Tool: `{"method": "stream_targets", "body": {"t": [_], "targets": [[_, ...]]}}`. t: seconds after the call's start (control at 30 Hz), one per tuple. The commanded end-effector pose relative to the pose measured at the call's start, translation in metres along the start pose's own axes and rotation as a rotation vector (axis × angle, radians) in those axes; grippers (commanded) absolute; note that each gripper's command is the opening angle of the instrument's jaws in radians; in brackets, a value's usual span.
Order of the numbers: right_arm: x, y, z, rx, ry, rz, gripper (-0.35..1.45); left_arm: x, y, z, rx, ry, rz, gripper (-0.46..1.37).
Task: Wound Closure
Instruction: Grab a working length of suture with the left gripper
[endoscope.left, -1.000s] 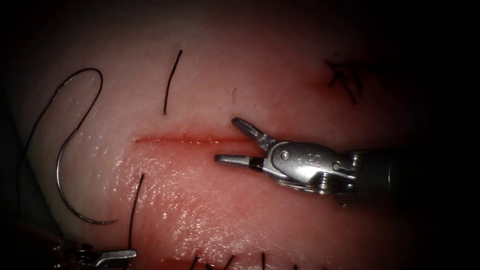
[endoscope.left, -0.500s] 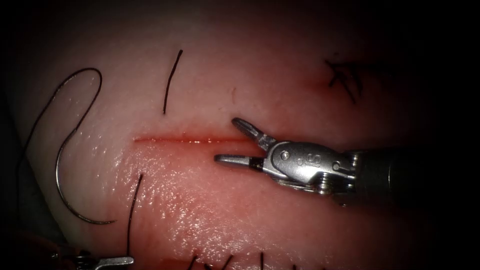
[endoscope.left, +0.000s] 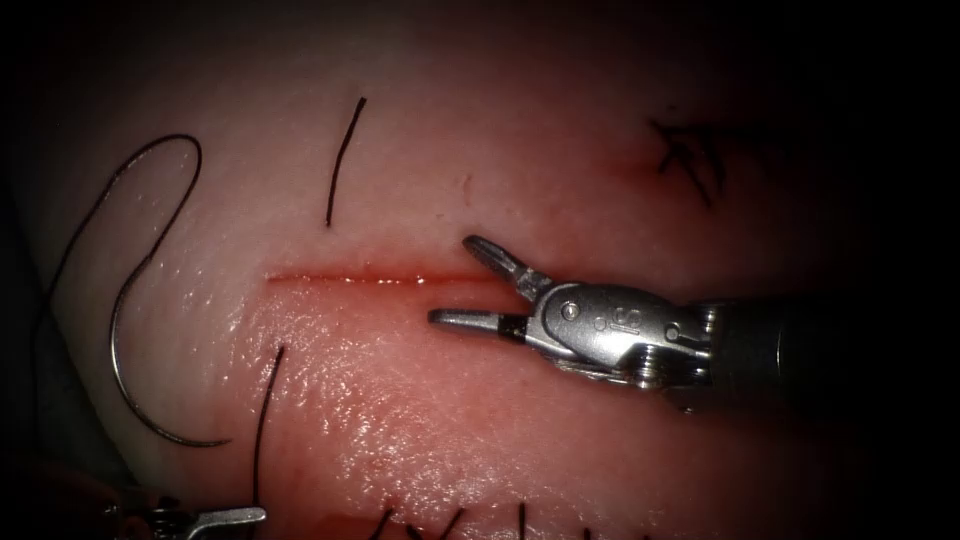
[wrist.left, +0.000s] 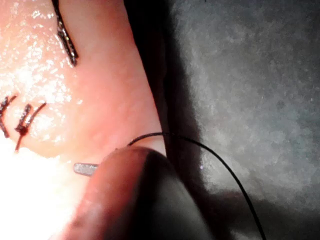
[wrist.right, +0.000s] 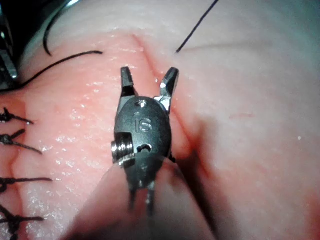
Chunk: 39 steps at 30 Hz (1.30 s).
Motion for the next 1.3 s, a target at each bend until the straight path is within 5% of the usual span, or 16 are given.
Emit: {"method": "stream_targets", "body": {"t": [0.03,0.13,0.2,0.3,0.43,1.17,1.2,1.3], "targets": [[0.0,0.0,0.0,0.001,0.0,0.0,0.7,0.0001,-0.0001,0.0001,-0.02,-0.006,-0.001,0.09],[0.0,0.0,0.0,0.001,0.0,0.0,0.7,0.0003,-0.0002,0.0005,-0.033,-0.014,0.02,0.06],[0.0,0.0,0.0,0.001,0.0,0.0,0.7,0.0004,-0.0003,0.0006,-0.038,-0.02,0.03,0.22],[0.0,0.0,0.0,0.001,0.0,0.0,0.7,0.0004,-0.0002,0.0005,-0.042,-0.028,0.029,-0.35],[0.0,0.0,0.0,0.001,0.0,0.0,0.7,0.0004,-0.0002,0.0003,-0.116,-0.018,0.013,-0.35],[0.0,0.0,0.0,0.001,0.0,0.0,0.7,-0.0013,-0.0093,-0.0023,-0.058,0.074,-0.089,-0.35],[0.0,0.0,0.0,0.008,0.002,-0.006,0.71,-0.0014,-0.0096,-0.0022,-0.058,0.075,-0.086,-0.35],[0.0,0.0,0.0003,0.215,0.062,-0.086,0.68,-0.0019,-0.0106,-0.0016,-0.058,0.079,-0.089,-0.35]]}}
